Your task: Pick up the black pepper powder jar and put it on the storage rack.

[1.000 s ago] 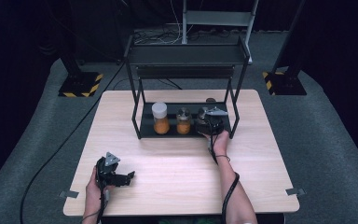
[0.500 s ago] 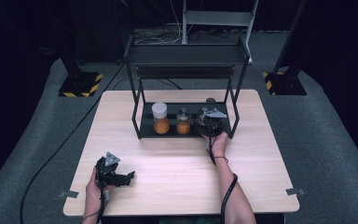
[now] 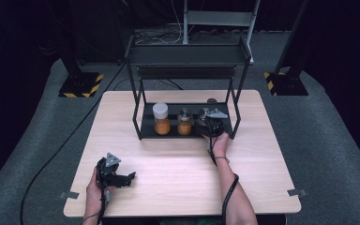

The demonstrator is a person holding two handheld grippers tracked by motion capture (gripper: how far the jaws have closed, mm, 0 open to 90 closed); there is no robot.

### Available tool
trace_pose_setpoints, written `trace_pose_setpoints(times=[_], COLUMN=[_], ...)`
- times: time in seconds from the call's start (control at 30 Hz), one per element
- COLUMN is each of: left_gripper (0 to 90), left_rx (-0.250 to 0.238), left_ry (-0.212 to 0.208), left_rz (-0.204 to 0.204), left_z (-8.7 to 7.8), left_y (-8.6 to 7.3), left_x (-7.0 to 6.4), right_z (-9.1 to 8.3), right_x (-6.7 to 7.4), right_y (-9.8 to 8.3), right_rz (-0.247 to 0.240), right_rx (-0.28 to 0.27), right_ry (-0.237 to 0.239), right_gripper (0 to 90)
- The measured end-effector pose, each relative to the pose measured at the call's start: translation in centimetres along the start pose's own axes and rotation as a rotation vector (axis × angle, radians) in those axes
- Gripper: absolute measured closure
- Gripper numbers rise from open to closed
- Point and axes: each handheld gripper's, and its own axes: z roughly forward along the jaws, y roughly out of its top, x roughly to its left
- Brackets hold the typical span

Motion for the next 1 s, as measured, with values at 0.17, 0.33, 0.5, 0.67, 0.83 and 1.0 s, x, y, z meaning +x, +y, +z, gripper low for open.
trace_pose_setpoints(times=[0.17, 0.33, 0.5, 0.67, 0.83, 1.0], left_gripper=[0.1, 0.1, 0.1, 0.1, 0.1, 0.1], left_rx=[0.000, 0.000, 0.000, 0.000, 0.000, 0.000], left_ry=[0.000, 0.000, 0.000, 0.000, 0.000, 0.000], left_rz=[0.000, 0.000, 0.000, 0.000, 0.000, 0.000], left_z=[0.00, 0.00, 0.00, 0.00, 0.00, 0.00], left_y=[0.00, 0.00, 0.00, 0.00, 0.00, 0.00], left_x=[0.00, 0.00, 0.00, 0.00, 0.00, -0.01], right_z=[-0.01, -0.04, -0.04, -0.02, -0.10, -0.69], right_x=[-0.01, 0.00, -0.02, -0.23, -0.62, -0.79], right_y=[-0.03, 0.03, 0.08, 0.23, 0.31, 0.65], right_rz=[-0.001, -0.001, -0.003, 0.000, 0.009, 0.004], right_rx=[0.001, 0.009, 0.013, 0.055, 0.147, 0.208], right_ry=[0.000, 0.000, 0.002, -0.001, 0.016, 0.031], right_gripper=[30.1, 30.1, 30.0, 18.8, 5.0, 0.4])
